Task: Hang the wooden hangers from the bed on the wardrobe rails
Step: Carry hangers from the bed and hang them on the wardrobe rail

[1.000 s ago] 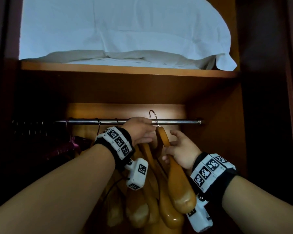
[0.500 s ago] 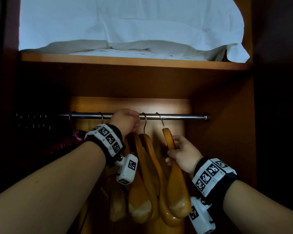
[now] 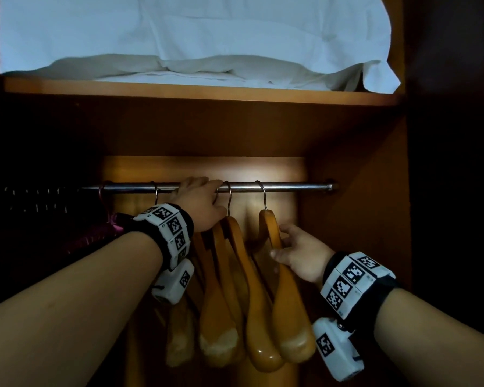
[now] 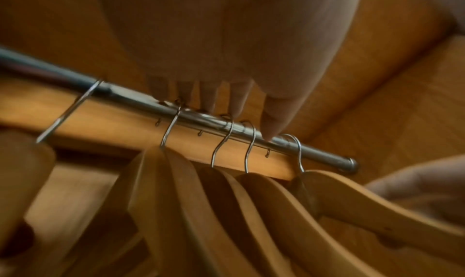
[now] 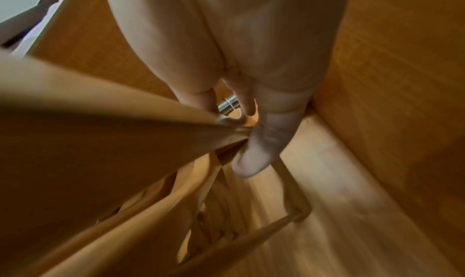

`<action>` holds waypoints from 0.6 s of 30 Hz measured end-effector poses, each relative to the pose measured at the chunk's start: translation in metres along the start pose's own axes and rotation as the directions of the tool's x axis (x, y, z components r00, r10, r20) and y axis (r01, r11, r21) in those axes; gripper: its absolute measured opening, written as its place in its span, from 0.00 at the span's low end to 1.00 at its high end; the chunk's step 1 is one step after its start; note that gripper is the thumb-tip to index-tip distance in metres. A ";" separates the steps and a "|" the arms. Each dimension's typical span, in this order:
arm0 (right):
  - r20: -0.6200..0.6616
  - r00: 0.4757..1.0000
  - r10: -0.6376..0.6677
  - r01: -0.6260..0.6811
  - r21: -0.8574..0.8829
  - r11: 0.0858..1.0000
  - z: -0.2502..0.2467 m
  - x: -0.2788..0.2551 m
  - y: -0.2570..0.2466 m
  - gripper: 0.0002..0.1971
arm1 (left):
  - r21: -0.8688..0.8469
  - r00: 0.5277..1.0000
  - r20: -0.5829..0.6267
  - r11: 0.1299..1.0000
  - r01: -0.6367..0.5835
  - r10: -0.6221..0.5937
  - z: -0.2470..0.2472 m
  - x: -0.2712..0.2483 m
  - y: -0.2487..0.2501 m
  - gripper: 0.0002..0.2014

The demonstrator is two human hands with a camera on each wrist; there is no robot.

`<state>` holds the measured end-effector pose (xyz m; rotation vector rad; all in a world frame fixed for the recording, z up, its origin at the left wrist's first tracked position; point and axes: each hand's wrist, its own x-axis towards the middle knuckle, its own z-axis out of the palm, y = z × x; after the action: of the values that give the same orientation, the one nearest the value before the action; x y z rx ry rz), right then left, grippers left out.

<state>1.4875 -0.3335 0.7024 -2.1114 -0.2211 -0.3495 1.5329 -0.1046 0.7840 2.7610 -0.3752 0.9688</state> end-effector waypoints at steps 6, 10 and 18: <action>0.055 0.997 0.049 -0.039 -0.166 0.985 -0.008 -0.006 0.002 0.39 | 0.044 0.998 0.055 0.999 -0.012 0.010 0.006 -0.003 0.003 0.39; 0.079 0.995 0.064 -0.048 -0.190 0.981 -0.010 -0.014 -0.001 0.40 | 0.048 0.997 0.080 0.999 -0.005 0.001 0.010 -0.002 0.003 0.40; 0.089 0.991 0.097 -0.079 -0.189 0.979 -0.013 -0.027 -0.008 0.41 | 0.036 0.993 0.116 0.999 0.015 -0.019 0.007 -0.006 0.013 0.42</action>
<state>1.4572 -0.3409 0.7065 -2.3172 -0.1563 -0.2208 1.5280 -0.1176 0.7762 2.8555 -0.3557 0.8203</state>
